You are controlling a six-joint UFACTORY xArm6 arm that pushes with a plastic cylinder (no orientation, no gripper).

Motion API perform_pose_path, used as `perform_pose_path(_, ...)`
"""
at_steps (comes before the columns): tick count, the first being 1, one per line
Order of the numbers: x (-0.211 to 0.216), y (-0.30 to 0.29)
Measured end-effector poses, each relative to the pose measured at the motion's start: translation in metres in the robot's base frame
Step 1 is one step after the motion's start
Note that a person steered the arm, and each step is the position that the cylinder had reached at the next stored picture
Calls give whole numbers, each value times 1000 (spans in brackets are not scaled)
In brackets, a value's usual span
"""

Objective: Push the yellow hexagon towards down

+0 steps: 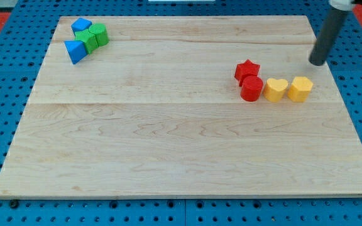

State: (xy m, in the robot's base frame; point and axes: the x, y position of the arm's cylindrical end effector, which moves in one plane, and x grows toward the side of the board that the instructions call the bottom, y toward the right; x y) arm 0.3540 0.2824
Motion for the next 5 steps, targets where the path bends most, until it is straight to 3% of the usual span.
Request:
perform_pose_path(1, 57, -25)
perform_pose_path(2, 68, -53)
perform_pose_path(3, 52, -52)
perform_pose_path(4, 68, -93)
perform_pose_path(5, 115, -126)
